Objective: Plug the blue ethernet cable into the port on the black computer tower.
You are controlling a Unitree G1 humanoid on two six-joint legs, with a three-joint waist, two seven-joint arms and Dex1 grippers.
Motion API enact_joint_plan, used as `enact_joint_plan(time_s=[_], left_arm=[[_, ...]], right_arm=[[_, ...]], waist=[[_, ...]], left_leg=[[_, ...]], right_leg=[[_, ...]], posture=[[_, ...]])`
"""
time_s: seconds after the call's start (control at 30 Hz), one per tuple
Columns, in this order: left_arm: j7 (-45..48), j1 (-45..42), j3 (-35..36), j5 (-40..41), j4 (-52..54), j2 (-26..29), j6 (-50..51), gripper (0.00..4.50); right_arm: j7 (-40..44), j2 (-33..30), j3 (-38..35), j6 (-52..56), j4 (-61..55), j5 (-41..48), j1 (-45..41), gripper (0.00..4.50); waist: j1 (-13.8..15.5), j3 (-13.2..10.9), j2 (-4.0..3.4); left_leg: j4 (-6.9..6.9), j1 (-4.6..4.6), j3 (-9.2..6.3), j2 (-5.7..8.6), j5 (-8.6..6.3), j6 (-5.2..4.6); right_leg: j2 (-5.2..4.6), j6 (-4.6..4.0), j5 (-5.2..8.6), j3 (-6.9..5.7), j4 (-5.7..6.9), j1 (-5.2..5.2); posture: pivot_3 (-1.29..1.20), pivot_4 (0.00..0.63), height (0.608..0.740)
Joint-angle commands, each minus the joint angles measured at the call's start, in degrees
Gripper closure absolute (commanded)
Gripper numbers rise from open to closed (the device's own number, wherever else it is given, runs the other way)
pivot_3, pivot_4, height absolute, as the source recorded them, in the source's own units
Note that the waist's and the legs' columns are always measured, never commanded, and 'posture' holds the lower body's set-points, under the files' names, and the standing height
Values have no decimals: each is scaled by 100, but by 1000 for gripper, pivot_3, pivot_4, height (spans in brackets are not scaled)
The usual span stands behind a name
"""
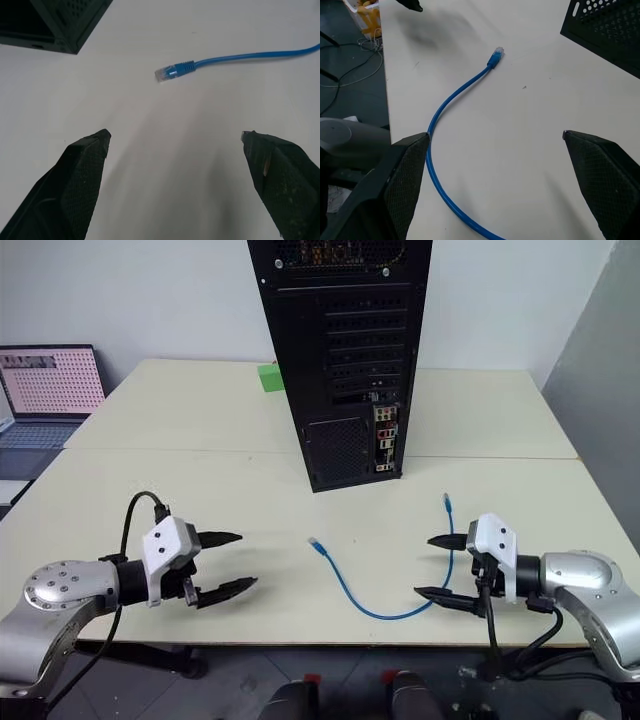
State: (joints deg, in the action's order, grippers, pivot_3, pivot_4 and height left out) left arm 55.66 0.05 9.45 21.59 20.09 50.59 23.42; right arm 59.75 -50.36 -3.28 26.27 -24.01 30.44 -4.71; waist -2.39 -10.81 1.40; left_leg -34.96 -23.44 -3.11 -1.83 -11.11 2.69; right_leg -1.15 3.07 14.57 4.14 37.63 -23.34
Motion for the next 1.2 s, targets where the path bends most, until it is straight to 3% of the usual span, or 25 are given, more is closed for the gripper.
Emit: enact_joint_plan(time_s=[0.03,0.47,0.93,1.2], left_arm=[[9,-63,148,99,162,21,-31,16],[-16,12,5,-56,175,34,-77,16],[204,-269,-177,-54,-182,20,-170,16],[236,-324,-266,-115,-238,7,-247,16]], right_arm=[[-17,41,-124,-23,-114,67,-54,0],[-381,388,326,42,-163,-180,-399,0],[-1034,2455,2271,191,1502,-1290,-2058,0],[-1551,3289,2913,279,2468,-2100,-2308,0]], waist=[[1,0,0],[1,0,0],[-75,0,1],[-71,0,3]], left_leg=[[0,0,0,0,0,0],[0,0,0,0,0,0],[0,-1,-2,-1,0,0],[0,-5,-3,-1,1,0]], right_leg=[[0,0,0,0,0,0],[0,0,0,0,0,0],[4,0,-1,-2,10,-6],[5,0,-1,-2,16,-11]], posture=[[0,150,740],[0,150,740],[0,150,740],[0,150,740]])
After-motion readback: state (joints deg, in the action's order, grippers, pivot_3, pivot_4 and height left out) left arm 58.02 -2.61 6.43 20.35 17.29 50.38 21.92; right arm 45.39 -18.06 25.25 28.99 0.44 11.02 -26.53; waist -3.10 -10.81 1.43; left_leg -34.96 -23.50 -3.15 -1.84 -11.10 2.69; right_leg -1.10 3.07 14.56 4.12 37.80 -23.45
